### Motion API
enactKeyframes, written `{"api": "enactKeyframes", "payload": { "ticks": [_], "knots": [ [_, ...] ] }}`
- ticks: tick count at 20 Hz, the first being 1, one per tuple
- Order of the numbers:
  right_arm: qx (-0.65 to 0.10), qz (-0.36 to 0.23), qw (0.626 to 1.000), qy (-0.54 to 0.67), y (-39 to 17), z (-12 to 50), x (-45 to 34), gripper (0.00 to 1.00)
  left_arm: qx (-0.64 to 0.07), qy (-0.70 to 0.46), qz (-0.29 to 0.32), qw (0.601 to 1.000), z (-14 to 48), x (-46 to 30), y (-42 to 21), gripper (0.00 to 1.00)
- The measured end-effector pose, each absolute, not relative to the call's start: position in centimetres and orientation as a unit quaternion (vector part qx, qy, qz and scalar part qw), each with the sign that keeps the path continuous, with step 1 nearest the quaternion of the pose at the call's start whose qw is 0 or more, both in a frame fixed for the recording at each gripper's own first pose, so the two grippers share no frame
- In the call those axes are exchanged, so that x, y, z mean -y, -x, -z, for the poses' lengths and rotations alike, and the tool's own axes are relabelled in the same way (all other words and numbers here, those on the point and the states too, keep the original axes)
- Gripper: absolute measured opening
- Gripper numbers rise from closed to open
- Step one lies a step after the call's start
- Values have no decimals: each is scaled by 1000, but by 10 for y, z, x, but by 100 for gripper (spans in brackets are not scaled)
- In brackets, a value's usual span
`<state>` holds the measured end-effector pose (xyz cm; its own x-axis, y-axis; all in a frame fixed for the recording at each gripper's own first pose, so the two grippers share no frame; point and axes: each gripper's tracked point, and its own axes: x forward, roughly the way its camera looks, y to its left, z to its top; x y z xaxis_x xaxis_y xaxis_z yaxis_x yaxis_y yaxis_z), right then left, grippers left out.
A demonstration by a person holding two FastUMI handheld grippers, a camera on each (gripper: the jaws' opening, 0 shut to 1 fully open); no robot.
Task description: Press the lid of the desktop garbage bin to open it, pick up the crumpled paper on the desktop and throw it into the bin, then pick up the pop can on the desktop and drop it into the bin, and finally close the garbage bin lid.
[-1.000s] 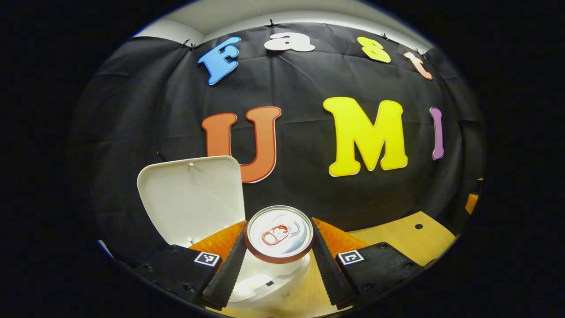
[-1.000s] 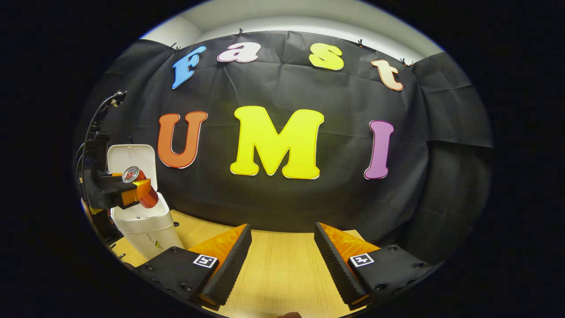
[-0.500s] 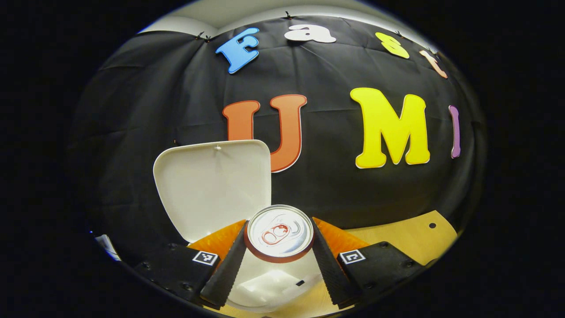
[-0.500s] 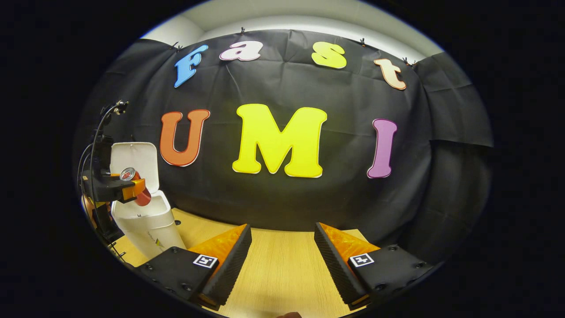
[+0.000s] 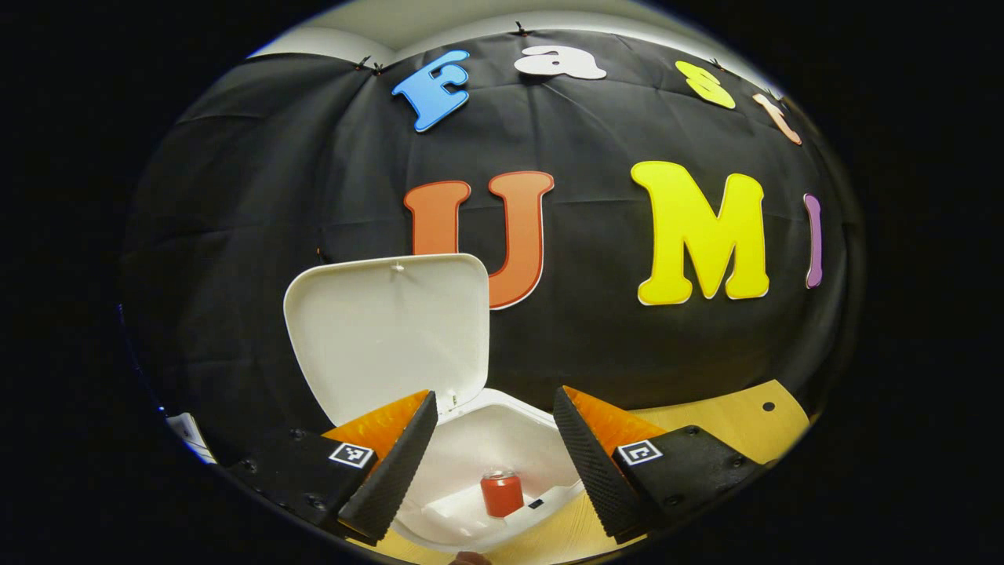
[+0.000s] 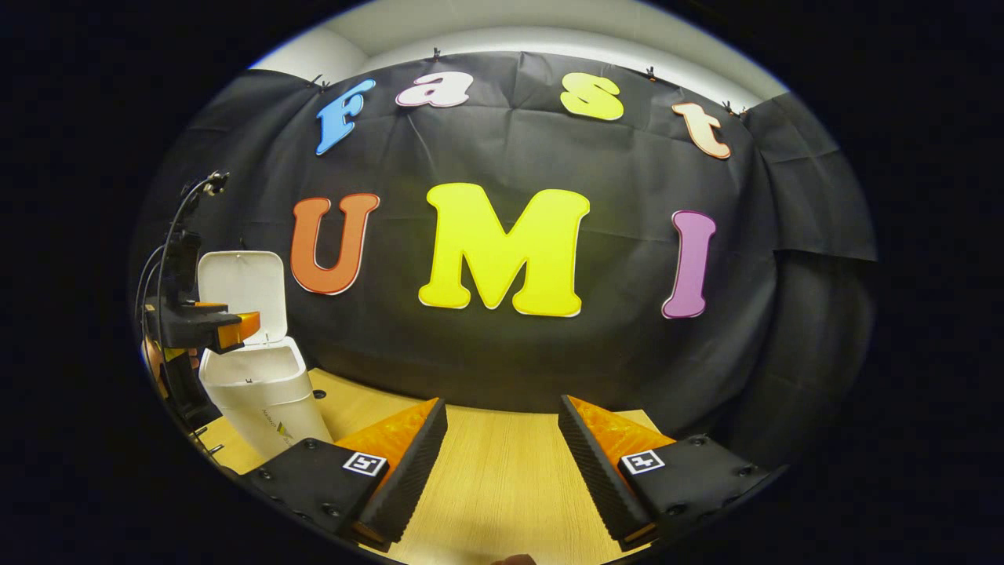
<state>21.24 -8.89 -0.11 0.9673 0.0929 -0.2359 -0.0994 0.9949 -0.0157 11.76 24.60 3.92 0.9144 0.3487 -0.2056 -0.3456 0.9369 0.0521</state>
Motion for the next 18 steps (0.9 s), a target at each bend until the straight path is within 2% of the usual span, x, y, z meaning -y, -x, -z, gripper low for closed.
{"api": "enactKeyframes", "payload": {
  "ticks": [9,18],
  "knots": [
    [-121,-74,990,12,-218,7,97,91,-92,47,-208,973,-85,-263,-134,97],
    [-140,-90,986,12,-225,24,90,92,-63,21,-226,972,-154,-296,-165,96]
  ]
}}
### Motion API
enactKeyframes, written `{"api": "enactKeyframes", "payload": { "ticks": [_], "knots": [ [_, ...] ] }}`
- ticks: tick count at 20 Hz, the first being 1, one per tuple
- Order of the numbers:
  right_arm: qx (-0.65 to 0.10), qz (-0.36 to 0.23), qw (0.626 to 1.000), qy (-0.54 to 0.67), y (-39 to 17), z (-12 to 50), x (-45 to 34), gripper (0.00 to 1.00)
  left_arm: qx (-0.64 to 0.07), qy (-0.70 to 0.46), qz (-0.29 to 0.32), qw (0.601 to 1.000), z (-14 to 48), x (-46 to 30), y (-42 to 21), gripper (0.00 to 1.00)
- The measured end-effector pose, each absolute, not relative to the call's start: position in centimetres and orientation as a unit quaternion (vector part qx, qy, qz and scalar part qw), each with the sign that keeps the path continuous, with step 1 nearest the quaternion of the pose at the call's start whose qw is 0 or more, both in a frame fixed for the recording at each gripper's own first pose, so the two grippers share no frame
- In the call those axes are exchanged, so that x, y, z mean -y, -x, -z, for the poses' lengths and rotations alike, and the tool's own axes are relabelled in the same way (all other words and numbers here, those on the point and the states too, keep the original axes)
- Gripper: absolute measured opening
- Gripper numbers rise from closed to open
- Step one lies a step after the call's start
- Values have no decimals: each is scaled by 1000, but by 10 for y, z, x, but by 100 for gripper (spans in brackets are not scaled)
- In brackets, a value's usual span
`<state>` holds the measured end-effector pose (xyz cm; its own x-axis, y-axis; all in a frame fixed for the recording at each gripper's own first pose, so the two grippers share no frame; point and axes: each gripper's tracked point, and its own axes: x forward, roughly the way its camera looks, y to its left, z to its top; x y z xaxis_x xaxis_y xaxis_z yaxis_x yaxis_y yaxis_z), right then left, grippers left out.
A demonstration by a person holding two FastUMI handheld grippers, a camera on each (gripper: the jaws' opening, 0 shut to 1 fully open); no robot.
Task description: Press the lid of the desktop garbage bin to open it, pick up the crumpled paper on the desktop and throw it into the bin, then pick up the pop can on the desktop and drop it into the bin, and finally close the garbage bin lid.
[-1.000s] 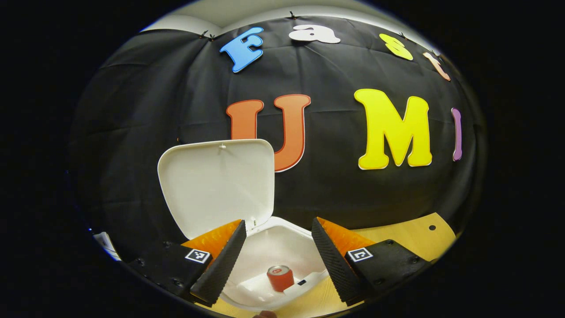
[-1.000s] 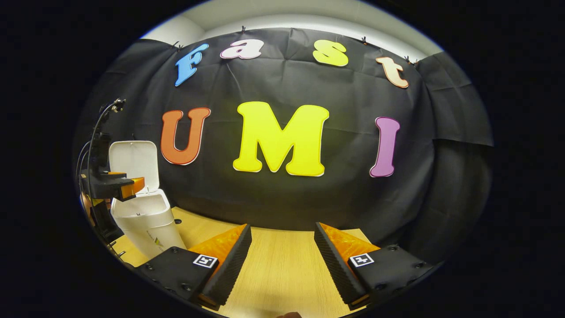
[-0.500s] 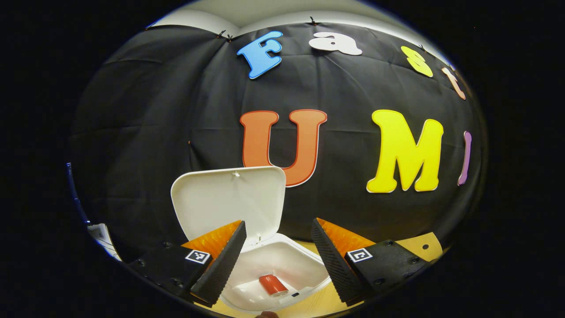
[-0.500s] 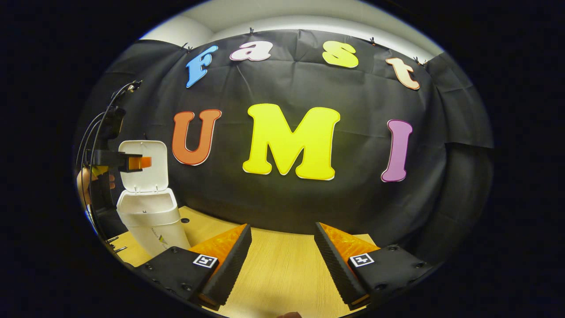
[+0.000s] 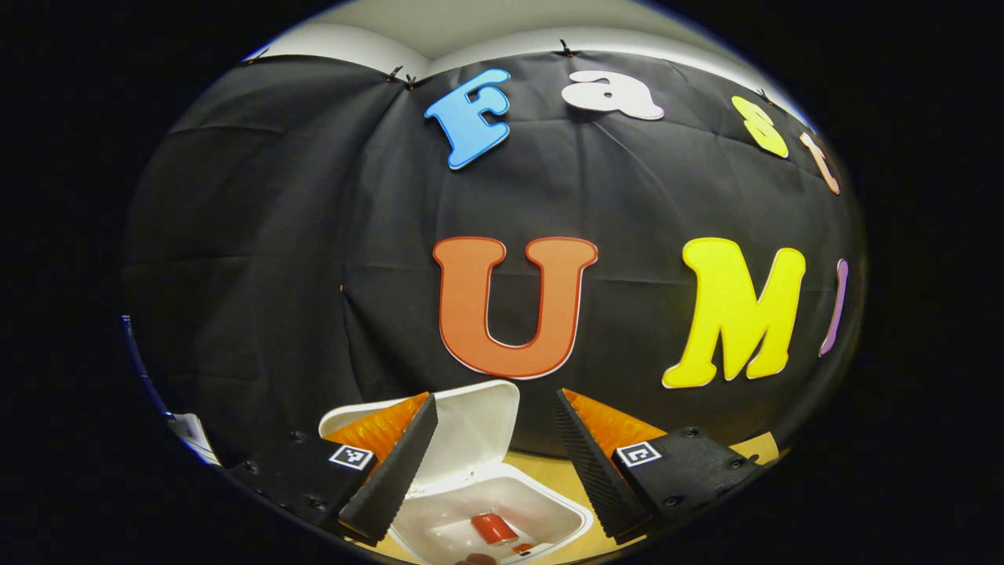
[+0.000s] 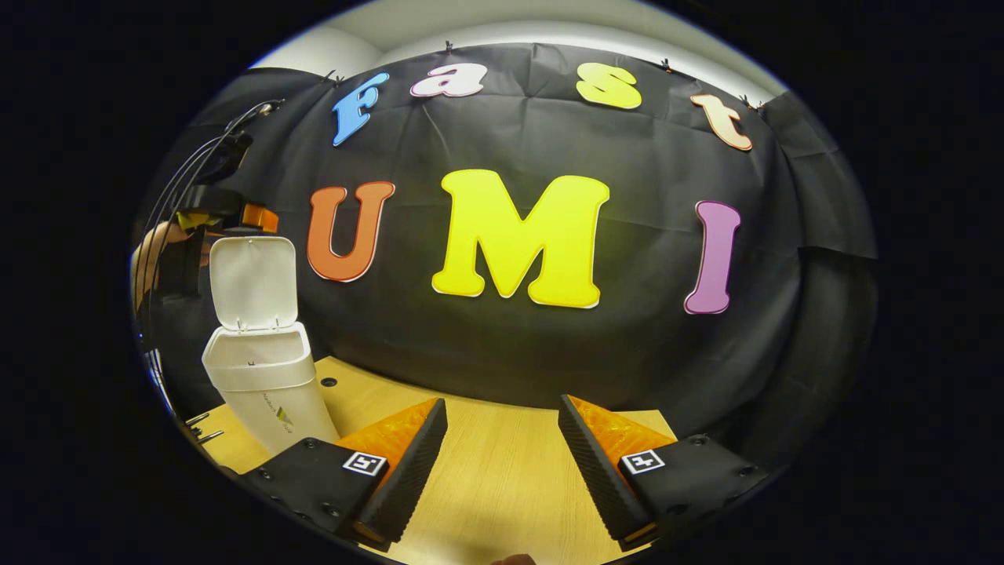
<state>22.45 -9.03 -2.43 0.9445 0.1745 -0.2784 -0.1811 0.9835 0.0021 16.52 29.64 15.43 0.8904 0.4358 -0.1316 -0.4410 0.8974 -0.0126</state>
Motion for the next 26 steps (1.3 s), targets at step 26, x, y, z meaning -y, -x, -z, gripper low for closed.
{"api": "enactKeyframes", "payload": {
  "ticks": [26],
  "knots": [
    [-172,-132,976,-13,-221,44,68,93,-152,96,-256,950,-94,-314,-163,98]
  ]
}}
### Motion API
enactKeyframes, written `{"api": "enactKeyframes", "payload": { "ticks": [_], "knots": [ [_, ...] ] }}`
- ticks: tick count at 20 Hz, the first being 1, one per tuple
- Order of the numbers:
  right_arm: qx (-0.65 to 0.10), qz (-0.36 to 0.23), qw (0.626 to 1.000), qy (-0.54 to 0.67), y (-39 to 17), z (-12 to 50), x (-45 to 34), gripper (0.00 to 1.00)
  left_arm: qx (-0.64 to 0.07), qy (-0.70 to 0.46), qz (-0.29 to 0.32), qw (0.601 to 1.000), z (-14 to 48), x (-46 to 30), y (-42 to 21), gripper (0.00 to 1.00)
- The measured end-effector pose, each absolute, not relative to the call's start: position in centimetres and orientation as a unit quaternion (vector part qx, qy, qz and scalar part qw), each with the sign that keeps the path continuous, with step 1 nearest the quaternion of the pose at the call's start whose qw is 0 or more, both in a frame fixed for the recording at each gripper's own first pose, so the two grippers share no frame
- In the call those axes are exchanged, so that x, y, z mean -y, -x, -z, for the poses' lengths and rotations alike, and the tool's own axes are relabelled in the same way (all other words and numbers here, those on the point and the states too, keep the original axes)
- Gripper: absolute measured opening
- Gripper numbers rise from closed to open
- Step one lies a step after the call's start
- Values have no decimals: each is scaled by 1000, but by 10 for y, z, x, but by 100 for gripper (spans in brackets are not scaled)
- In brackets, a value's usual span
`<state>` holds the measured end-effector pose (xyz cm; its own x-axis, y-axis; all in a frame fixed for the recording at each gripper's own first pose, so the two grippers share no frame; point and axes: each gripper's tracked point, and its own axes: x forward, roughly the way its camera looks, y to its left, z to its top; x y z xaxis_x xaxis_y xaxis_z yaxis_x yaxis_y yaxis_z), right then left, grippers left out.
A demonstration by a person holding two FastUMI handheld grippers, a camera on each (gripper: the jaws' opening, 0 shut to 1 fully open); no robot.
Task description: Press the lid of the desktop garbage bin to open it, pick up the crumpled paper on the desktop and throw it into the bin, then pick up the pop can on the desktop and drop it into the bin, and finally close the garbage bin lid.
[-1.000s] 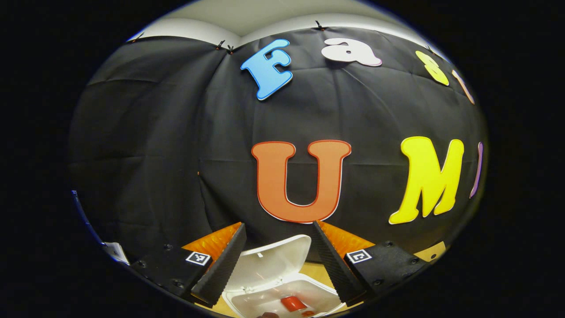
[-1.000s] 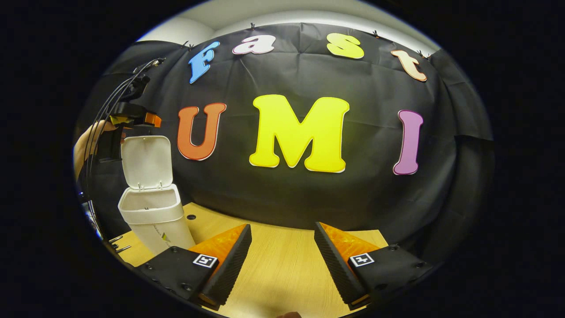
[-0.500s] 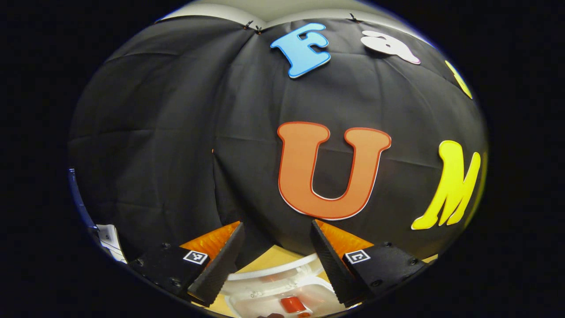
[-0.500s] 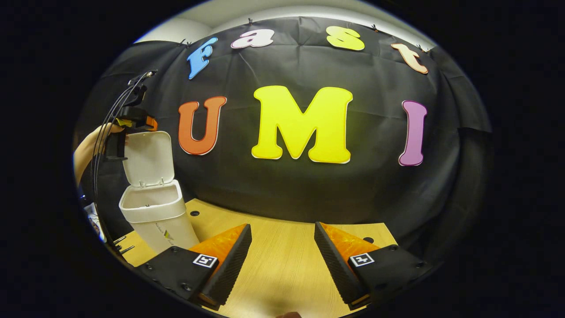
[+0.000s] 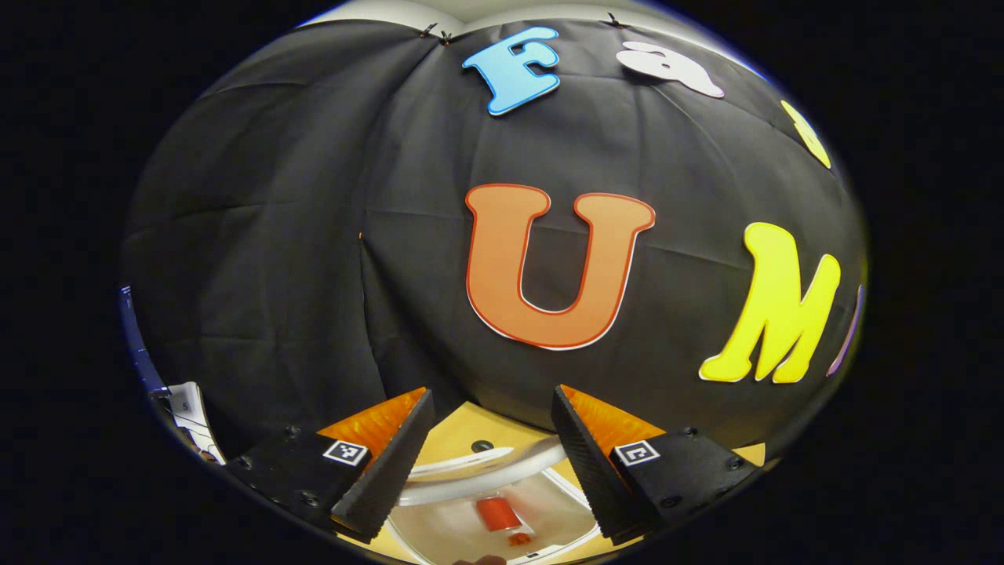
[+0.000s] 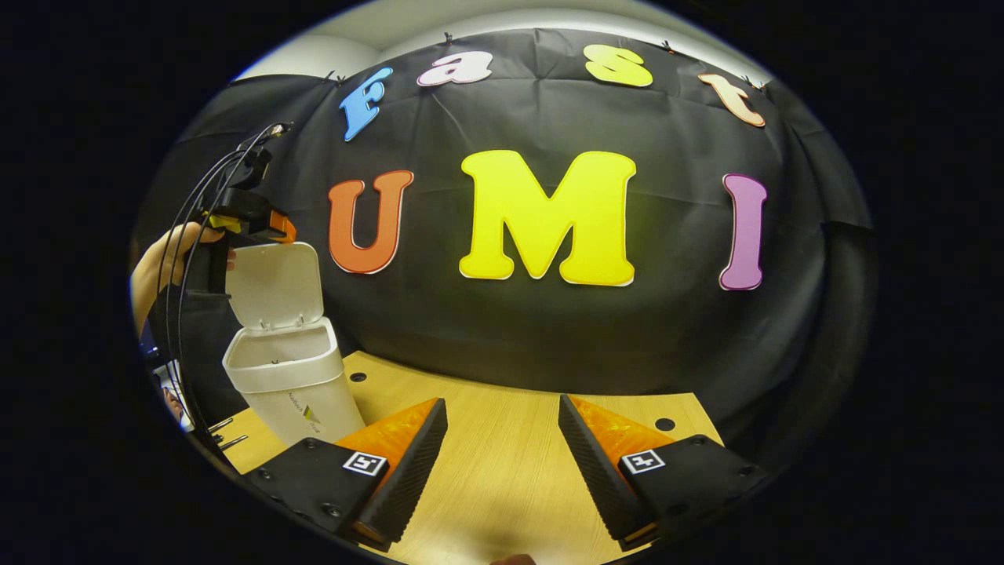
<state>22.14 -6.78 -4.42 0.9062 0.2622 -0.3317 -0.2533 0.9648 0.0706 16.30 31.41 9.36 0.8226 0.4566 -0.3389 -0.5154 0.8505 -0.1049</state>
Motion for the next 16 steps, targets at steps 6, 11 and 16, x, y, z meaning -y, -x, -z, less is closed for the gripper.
{"api": "enactKeyframes", "payload": {
  "ticks": [6,11,16],
  "knots": [
    [-161,-145,976,-5,-210,40,72,93,-191,122,-254,940,-47,-269,-139,98],
    [-147,-142,979,23,-197,40,83,93,-208,127,-273,931,-19,-249,-118,98],
    [-147,-146,978,20,-190,40,88,93,-234,100,-283,925,11,-232,-103,98]
  ]
}}
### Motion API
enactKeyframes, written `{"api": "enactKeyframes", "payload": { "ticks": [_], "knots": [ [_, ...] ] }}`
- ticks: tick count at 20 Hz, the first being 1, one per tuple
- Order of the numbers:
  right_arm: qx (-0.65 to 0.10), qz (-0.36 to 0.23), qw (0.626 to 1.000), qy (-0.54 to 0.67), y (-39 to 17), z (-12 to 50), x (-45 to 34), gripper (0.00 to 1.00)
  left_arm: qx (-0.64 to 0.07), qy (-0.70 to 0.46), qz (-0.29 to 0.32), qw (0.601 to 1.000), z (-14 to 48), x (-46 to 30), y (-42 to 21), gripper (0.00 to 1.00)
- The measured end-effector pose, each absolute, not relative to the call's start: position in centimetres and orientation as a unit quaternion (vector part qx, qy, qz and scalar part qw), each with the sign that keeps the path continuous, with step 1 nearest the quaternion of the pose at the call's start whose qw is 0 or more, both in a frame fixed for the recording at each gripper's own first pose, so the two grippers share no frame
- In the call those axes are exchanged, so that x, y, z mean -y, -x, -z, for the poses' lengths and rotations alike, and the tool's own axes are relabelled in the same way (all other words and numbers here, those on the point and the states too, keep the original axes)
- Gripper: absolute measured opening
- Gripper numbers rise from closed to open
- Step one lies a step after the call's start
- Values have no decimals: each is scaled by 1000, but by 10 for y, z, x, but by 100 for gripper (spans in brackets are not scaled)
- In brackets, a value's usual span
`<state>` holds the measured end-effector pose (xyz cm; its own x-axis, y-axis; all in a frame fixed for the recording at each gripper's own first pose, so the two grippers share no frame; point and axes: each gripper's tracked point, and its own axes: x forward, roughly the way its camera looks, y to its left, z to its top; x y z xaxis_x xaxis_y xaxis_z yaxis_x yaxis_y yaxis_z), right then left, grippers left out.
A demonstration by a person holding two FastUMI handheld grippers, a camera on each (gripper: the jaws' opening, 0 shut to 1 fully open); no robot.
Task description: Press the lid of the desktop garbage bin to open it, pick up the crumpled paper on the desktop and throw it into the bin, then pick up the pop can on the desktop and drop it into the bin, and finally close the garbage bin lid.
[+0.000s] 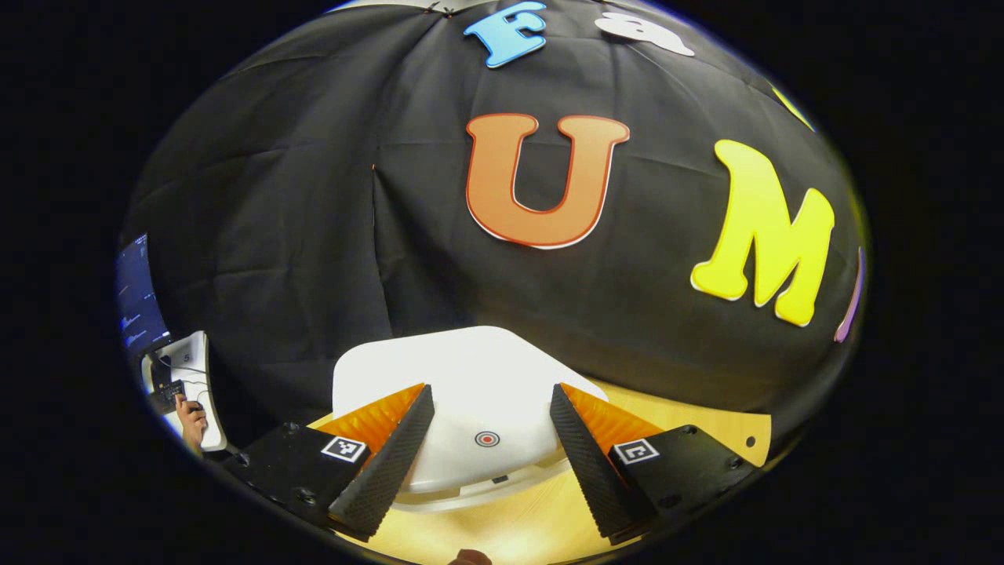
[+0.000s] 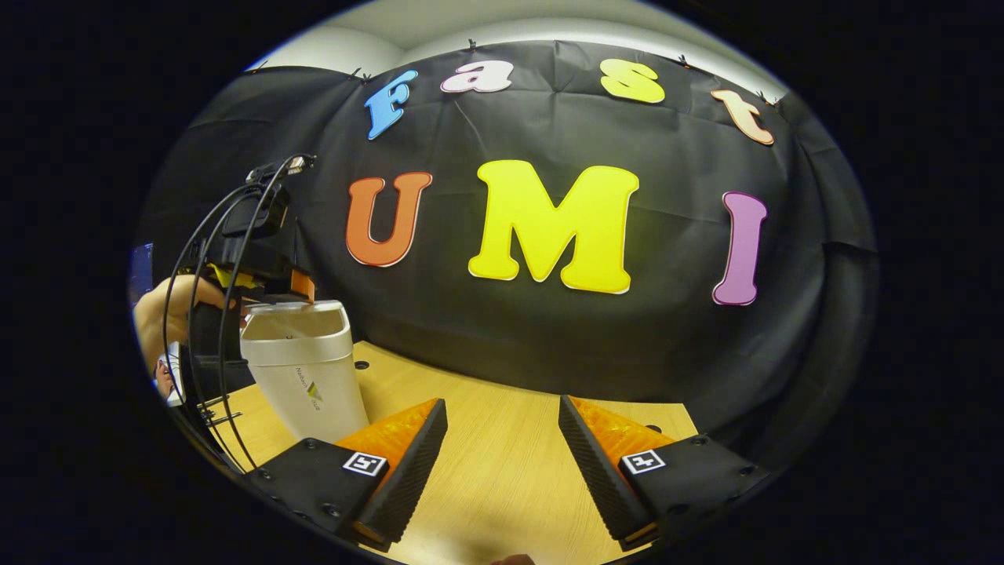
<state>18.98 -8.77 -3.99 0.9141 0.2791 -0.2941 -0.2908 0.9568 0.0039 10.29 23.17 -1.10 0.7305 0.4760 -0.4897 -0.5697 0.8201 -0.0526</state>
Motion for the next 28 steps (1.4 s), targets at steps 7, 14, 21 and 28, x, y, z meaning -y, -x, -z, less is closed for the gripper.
{"api": "enactKeyframes", "payload": {
  "ticks": [7,14,21,28],
  "knots": [
    [-140,-145,979,7,-194,35,84,93,-253,94,-300,915,33,-226,-96,99],
    [-131,-159,979,0,-192,26,85,93,-230,70,-334,911,40,-226,-95,99],
    [-130,-160,979,4,-193,27,91,93,-201,39,-351,913,36,-227,-97,99],
    [-125,-142,982,10,-197,26,93,93,-158,33,-321,933,11,-220,-106,98]
  ]
}}
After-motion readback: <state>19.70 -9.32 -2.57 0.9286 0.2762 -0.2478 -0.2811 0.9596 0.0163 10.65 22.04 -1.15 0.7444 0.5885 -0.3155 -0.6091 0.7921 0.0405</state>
